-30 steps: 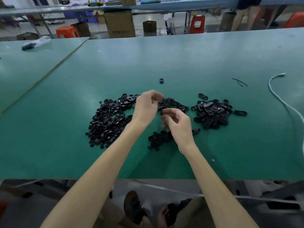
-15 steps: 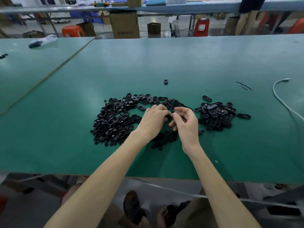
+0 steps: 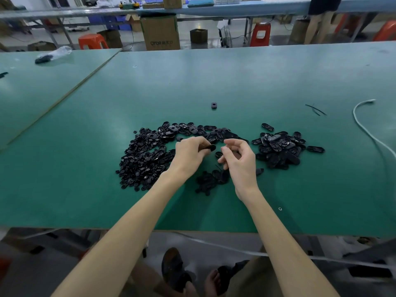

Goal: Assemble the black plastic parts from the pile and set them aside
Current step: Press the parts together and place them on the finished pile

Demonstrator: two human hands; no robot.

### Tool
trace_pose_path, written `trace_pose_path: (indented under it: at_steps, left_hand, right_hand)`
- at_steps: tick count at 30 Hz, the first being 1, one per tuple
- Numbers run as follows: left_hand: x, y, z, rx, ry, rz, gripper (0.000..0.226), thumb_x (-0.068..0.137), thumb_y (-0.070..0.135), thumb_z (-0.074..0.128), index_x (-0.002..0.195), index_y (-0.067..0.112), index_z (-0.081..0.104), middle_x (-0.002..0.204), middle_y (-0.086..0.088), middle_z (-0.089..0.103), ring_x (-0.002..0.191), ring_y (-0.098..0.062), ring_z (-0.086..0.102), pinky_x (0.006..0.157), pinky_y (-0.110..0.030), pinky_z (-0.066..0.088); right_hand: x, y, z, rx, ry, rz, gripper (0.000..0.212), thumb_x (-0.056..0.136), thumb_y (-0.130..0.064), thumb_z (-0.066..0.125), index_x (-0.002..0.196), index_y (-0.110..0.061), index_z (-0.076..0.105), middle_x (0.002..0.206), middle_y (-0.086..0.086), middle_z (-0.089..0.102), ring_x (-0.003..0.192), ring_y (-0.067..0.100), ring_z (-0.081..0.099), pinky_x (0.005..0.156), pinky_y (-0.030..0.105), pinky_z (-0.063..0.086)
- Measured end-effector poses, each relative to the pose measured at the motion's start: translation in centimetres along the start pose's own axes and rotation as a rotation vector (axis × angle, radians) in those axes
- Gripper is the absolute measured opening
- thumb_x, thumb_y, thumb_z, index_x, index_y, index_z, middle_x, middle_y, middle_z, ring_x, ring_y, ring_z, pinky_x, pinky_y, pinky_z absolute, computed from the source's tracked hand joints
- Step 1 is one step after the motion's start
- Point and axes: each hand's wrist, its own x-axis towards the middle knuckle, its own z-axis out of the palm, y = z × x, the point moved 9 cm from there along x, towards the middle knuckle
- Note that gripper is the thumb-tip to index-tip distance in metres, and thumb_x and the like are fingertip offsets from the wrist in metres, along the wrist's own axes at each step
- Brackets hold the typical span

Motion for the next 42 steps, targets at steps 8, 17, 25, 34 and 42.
trace_pose_path:
  at_steps: [8, 17, 25, 34, 42]
  left_hand:
    - [-1.6, -0.2, -2.2, -0.362, -0.092, -0.038, 0.022, 0.082, 0.019, 0.087, 0.100, 0.013, 0.075, 0.085, 0.003, 0.078, 0.080, -0.009, 0.075, 0.080, -0.018, 0.056]
    - [-2.1, -4.8, -6.1, 0.474, -0.243, -0.103, 0.010, 0.092, 0.018, 0.077, 0.098, 0.024, 0.070, 0.093, 0.009, 0.068, 0.084, -0.012, 0.064, 0.068, -0.028, 0.045]
    - [-2.7, -6.0, -5.0, 0.446, -0.284, -0.067, 0.013, 0.093, 0.019, 0.076, 0.092, 0.019, 0.063, 0.091, 0.008, 0.054, 0.087, -0.015, 0.056, 0.076, -0.032, 0.045]
    - [-2.9, -4.5, -5.0, 0.408, -0.251, 0.002, 0.012, 0.095, 0.017, 0.071, 0.090, 0.023, 0.061, 0.096, 0.006, 0.055, 0.089, -0.013, 0.056, 0.082, -0.030, 0.048]
    - [-2.8, -3.2, -5.6, 0.158, -0.070, -0.008, 0.010, 0.096, 0.015, 0.069, 0.092, 0.021, 0.063, 0.085, 0.008, 0.066, 0.077, -0.007, 0.063, 0.069, -0.019, 0.049]
  right_hand:
    - [-0.3, -0.2, 1.1, -0.027, -0.118, -0.010, 0.005, 0.099, -0.014, 0.070, 0.100, -0.018, 0.073, 0.086, 0.000, 0.078, 0.067, 0.013, 0.069, 0.055, 0.025, 0.050]
    - [-0.2, 0.0, 0.9, -0.034, -0.097, 0.019, 0.003, 0.101, -0.013, 0.068, 0.102, -0.012, 0.070, 0.089, -0.001, 0.079, 0.072, 0.011, 0.072, 0.057, 0.023, 0.053]
    - [-0.2, 0.1, 1.0, -0.054, -0.106, 0.024, 0.002, 0.101, -0.014, 0.068, 0.101, -0.014, 0.070, 0.090, -0.001, 0.079, 0.072, 0.011, 0.072, 0.058, 0.024, 0.053]
    - [-0.3, -0.1, 0.8, -0.064, -0.103, 0.024, 0.003, 0.100, -0.014, 0.068, 0.101, -0.012, 0.070, 0.089, 0.002, 0.078, 0.070, 0.010, 0.071, 0.059, 0.024, 0.053]
    - [-0.4, 0.0, 0.8, -0.065, -0.107, 0.026, 0.005, 0.101, -0.016, 0.068, 0.100, -0.011, 0.069, 0.082, 0.005, 0.077, 0.063, 0.010, 0.070, 0.061, 0.027, 0.053]
